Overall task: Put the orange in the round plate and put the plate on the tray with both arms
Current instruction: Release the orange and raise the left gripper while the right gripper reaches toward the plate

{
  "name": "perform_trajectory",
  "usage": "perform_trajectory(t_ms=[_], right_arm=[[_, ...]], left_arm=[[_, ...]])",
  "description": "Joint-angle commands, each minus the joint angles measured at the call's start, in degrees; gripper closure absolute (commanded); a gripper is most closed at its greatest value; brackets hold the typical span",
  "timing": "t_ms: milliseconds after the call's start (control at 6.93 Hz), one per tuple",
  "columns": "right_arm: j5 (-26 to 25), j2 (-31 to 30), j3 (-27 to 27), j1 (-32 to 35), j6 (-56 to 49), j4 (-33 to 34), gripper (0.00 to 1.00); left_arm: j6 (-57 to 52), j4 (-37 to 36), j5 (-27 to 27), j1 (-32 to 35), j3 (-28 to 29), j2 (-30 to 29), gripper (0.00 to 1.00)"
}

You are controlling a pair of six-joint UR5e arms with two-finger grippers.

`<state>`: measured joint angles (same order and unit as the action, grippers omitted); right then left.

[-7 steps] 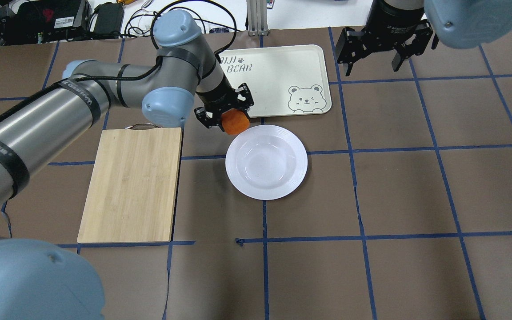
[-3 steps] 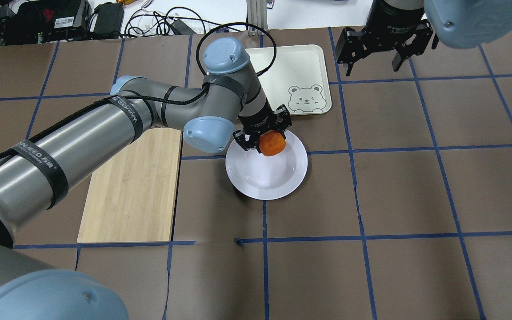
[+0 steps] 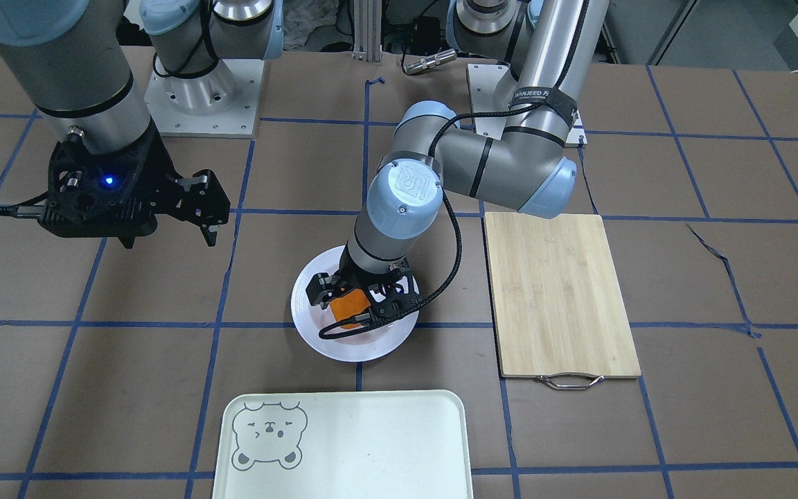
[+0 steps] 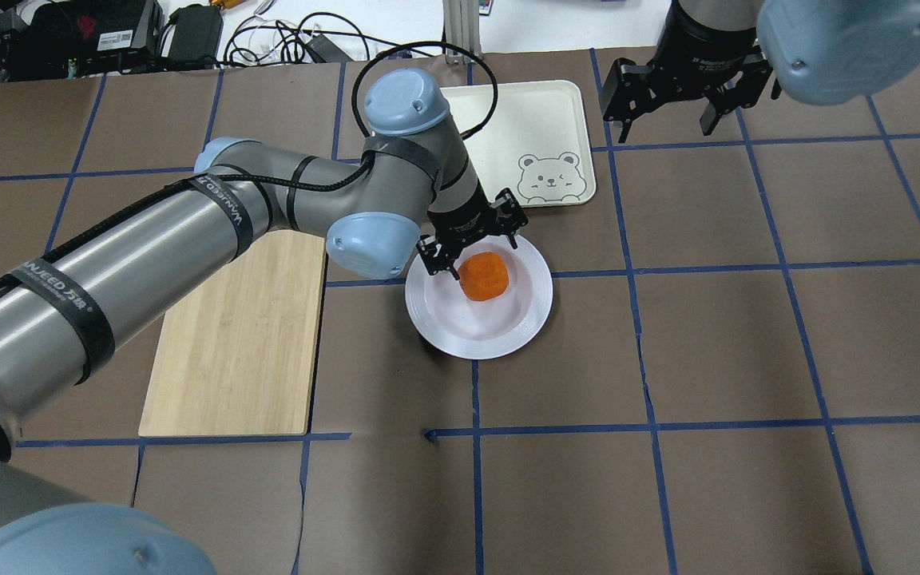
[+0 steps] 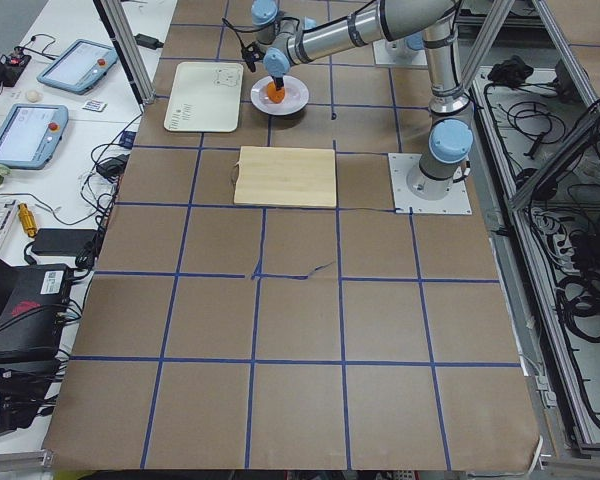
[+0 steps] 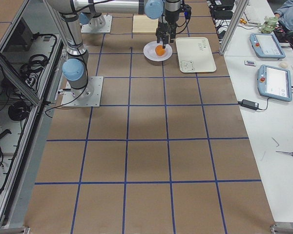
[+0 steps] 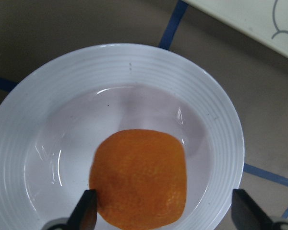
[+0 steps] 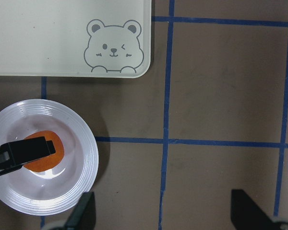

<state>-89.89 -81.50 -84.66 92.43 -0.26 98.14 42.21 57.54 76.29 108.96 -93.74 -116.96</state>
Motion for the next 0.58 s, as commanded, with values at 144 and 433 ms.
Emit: perform_trajectory(t_ms=[144, 433], right_arm=[[9.5, 0.9, -5.5, -1.6, 0.1, 5.8, 0.00], [15.1, 3.4, -18.2, -1.7, 1.4, 22.5, 0.00]], left_arm=[[-13.9, 5.5, 7.6, -6.9, 1.2, 3.1, 0.00], [-28.1, 8.7, 16.3, -15.0, 1.8, 6.3, 0.00]])
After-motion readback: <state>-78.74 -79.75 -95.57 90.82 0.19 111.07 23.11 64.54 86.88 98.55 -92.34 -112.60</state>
